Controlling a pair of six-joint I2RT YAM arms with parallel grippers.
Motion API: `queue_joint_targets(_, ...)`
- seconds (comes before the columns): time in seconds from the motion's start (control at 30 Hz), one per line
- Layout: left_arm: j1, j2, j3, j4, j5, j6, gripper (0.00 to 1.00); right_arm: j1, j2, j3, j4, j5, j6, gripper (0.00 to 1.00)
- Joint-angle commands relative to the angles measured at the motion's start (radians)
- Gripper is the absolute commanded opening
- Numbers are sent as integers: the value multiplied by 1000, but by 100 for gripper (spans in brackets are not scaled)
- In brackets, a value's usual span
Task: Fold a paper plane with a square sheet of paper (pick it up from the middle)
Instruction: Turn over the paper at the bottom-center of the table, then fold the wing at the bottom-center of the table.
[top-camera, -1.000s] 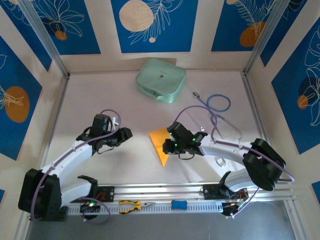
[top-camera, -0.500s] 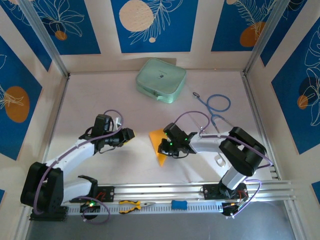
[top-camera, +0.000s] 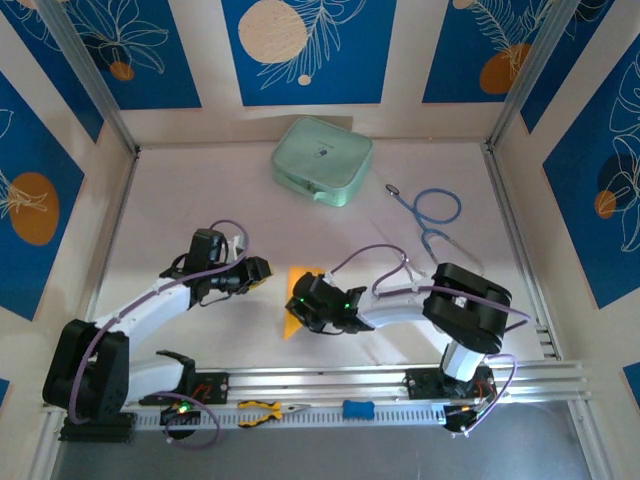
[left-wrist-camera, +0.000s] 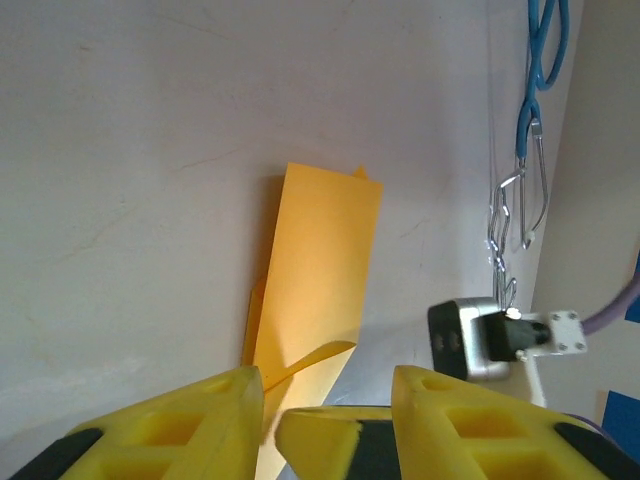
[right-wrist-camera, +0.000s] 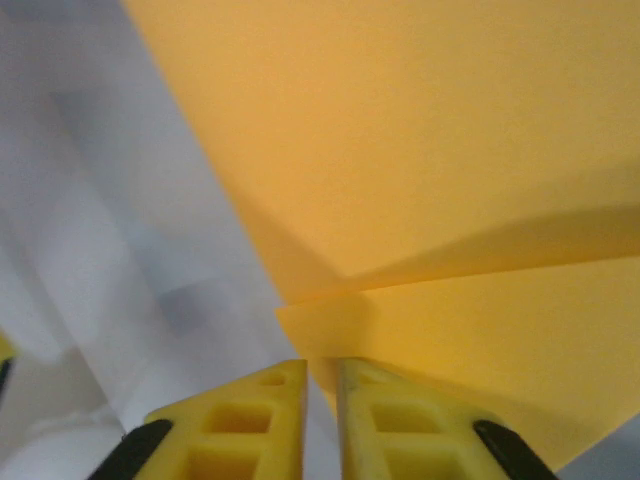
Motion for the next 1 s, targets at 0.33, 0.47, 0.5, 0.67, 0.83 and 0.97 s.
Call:
queue_joint_targets(0.33, -132, 195, 103, 71, 91, 15, 22, -321, -276, -184, -105, -253, -458, 22)
queue_joint_targets(0.47, -174, 285, 186, 42, 62, 32, 19, -351, -272, -169, -105, -316, -533, 22)
queue_joint_targets(0.5, -176, 310, 201, 31, 48, 37, 18, -355, -266, -168, -95, -329, -542, 22)
queue_joint_targets(0.67, -176, 435, 251, 37, 56, 53, 14, -368, -213, -139, -78, -400, -580, 25)
queue_joint_targets(0.83, -176, 514, 252, 77, 70, 58, 13, -369, -167, -109, -91, -436, -602, 27)
queue_joint_targets(0.97, -174, 548, 216, 87, 45, 64, 11, -369, -149, -111, -101, -439, -595, 33)
